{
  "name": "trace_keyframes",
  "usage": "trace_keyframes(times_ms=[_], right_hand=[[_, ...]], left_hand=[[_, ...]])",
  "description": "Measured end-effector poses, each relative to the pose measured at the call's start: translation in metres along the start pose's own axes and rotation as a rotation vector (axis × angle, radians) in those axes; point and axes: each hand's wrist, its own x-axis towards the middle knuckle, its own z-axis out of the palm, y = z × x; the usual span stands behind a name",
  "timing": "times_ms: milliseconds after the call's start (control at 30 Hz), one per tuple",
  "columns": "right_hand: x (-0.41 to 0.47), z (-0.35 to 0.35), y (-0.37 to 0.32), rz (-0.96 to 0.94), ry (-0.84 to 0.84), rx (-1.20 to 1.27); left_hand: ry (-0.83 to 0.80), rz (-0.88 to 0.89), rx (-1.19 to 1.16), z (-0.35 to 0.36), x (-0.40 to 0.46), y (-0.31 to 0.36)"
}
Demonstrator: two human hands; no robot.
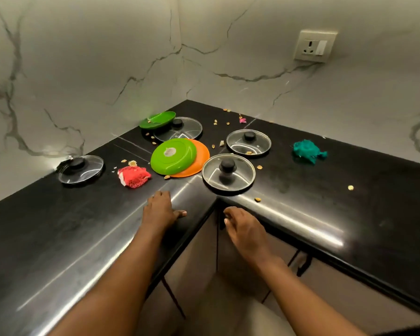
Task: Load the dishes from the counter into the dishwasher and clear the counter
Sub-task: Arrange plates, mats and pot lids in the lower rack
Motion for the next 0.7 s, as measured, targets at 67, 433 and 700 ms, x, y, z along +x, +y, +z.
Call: trace_keyframes(times_ms=[67,433,700], right_hand=[[0.032,0.003,0.007,-0.013,0.033,0.02],[0.155,0.034,0.039,-0.014,0.011,0.147],[0.213,0.068,0.021,-0.029,-0.006,0.133]], left_hand=[[-0.027,-0.027,0.005,0.0,0.034,0.001],[-0.399,-0.389,-0.065,0.004,0.106,0.015],[-0.471,-0.465,-0.091,0.0,0.112,0.022]])
